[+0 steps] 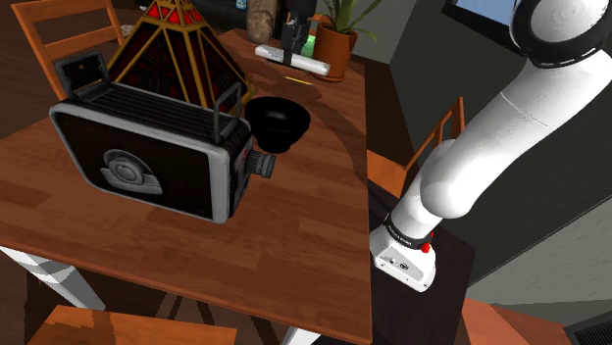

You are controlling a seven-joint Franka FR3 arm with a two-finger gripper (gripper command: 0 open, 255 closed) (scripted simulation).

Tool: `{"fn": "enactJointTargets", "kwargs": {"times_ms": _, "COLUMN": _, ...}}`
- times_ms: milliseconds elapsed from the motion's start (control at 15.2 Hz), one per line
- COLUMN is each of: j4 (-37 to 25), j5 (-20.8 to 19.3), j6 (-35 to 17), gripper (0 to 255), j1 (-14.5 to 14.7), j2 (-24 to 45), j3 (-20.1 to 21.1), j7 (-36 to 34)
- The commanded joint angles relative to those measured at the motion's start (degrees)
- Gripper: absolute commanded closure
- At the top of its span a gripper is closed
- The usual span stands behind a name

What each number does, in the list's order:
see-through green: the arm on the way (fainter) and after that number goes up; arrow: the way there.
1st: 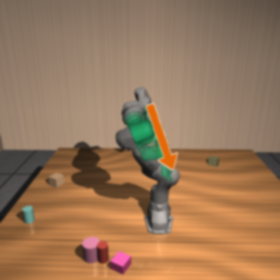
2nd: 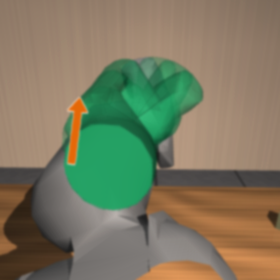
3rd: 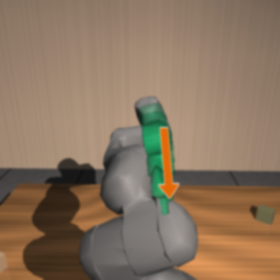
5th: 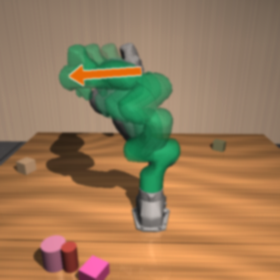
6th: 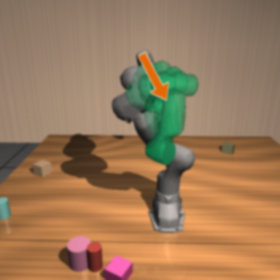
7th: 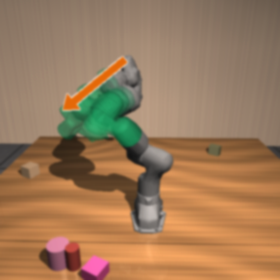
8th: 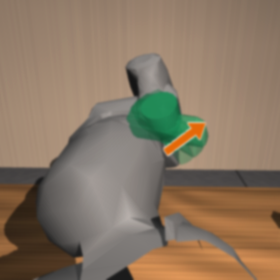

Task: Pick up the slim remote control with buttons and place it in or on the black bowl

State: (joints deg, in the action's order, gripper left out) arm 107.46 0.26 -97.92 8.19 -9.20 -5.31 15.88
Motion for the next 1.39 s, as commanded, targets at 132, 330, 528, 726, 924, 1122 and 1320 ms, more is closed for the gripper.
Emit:
{"fn": "enactJointTargets", "kwargs": {"times_ms": 132, "j4": 4.9, "j5": 0.3, "j6": -0.5, "gripper": 255, "j1": 2.1, "j2": -4.5, "j3": 3.1, "j7": -5.2}}
{"fn": "enactJointTargets", "kwargs": {"times_ms": 330, "j4": 7.7, "j5": 1.0, "j6": -0.6, "gripper": 255, "j1": 3.6, "j2": -7.2, "j3": 5.6, "j7": -9.0}}
{"fn": "enactJointTargets", "kwargs": {"times_ms": 528, "j4": 9.8, "j5": 1.8, "j6": -0.6, "gripper": 255, "j1": 5.2, "j2": -9.5, "j3": 8.2, "j7": -12.9}}
{"fn": "enactJointTargets", "kwargs": {"times_ms": 726, "j4": 11.1, "j5": 2.7, "j6": -0.5, "gripper": 255, "j1": 6.5, "j2": -11.0, "j3": 10.4, "j7": -16.1}}
{"fn": "enactJointTargets", "kwargs": {"times_ms": 924, "j4": 13.6, "j5": 2.7, "j6": -2.8, "gripper": 255, "j1": 6.5, "j2": -11.1, "j3": 10.4, "j7": -16.1}}
{"fn": "enactJointTargets", "kwargs": {"times_ms": 1122, "j4": 15.9, "j5": 2.8, "j6": -5.1, "gripper": 255, "j1": 6.5, "j2": -11.1, "j3": 10.5, "j7": -16.0}}
{"fn": "enactJointTargets", "kwargs": {"times_ms": 1320, "j4": 18.1, "j5": 2.8, "j6": -7.5, "gripper": 255, "j1": 6.5, "j2": -11.0, "j3": 10.5, "j7": -16.0}}
